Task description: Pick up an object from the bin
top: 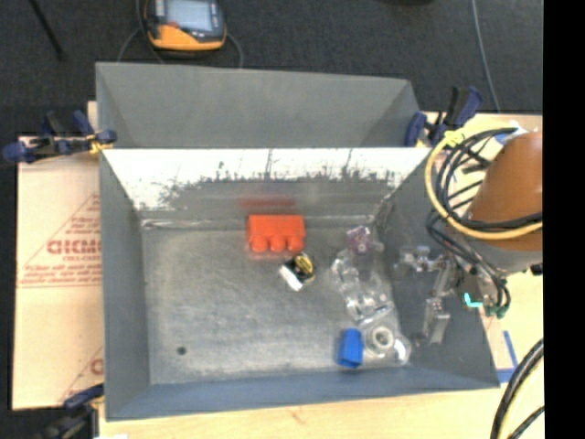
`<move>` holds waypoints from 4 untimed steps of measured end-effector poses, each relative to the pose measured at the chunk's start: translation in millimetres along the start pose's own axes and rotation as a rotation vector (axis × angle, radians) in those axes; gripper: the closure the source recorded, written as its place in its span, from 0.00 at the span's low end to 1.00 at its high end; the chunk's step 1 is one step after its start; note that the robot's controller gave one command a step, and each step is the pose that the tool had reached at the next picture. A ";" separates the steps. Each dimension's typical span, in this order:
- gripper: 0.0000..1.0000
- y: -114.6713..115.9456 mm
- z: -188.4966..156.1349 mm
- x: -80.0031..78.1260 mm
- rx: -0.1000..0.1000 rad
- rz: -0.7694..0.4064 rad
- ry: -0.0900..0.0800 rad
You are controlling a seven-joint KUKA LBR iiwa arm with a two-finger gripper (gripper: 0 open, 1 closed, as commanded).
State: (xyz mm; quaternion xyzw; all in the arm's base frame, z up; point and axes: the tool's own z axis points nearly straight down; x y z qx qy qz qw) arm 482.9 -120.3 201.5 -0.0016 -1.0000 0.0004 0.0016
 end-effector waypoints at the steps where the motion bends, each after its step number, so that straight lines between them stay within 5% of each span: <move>1: 0.00 33.9 130.6 -6.1 0.004 -0.437 -0.012; 2: 0.00 80.1 129.3 -3.3 0.005 -0.567 -0.016; 3: 1.00 79.2 131.3 0.0 0.002 -0.568 -0.007; 4: 1.00 -20.1 -28.2 -29.7 0.010 -0.731 -0.013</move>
Offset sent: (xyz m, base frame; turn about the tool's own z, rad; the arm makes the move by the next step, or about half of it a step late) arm 0.0033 0.0351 -0.1310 -0.4384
